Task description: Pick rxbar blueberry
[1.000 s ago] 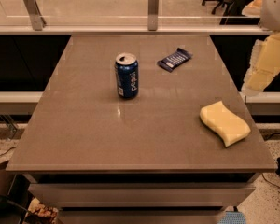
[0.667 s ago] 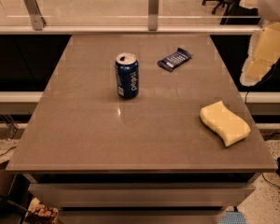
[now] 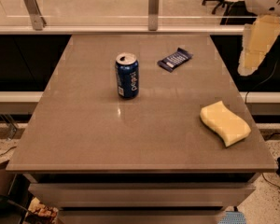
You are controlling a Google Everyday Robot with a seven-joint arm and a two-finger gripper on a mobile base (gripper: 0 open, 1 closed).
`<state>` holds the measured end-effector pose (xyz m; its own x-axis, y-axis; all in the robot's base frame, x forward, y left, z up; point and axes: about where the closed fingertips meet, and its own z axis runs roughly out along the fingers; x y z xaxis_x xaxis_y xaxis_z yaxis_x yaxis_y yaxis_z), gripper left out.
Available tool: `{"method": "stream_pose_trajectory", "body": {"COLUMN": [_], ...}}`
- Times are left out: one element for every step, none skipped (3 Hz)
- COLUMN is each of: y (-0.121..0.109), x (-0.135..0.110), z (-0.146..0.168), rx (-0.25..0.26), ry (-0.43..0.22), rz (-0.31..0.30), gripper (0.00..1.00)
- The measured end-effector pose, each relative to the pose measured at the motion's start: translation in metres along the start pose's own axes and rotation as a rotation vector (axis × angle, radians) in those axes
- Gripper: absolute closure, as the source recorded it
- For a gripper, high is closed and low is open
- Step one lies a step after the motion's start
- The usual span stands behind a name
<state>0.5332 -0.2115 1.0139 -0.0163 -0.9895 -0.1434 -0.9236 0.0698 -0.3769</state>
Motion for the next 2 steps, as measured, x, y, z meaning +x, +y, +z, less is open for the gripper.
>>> {"method": "stream_pose_trajectory", "body": {"y": [-0.013, -0.031], "x": [0.000, 0.003], "z": [0.004, 0.012], "rx": [-0.021, -0.033], "ry": [0.046, 0.091], "rz": [-0.103, -0.160], "gripper": [0.00, 0.00]}}
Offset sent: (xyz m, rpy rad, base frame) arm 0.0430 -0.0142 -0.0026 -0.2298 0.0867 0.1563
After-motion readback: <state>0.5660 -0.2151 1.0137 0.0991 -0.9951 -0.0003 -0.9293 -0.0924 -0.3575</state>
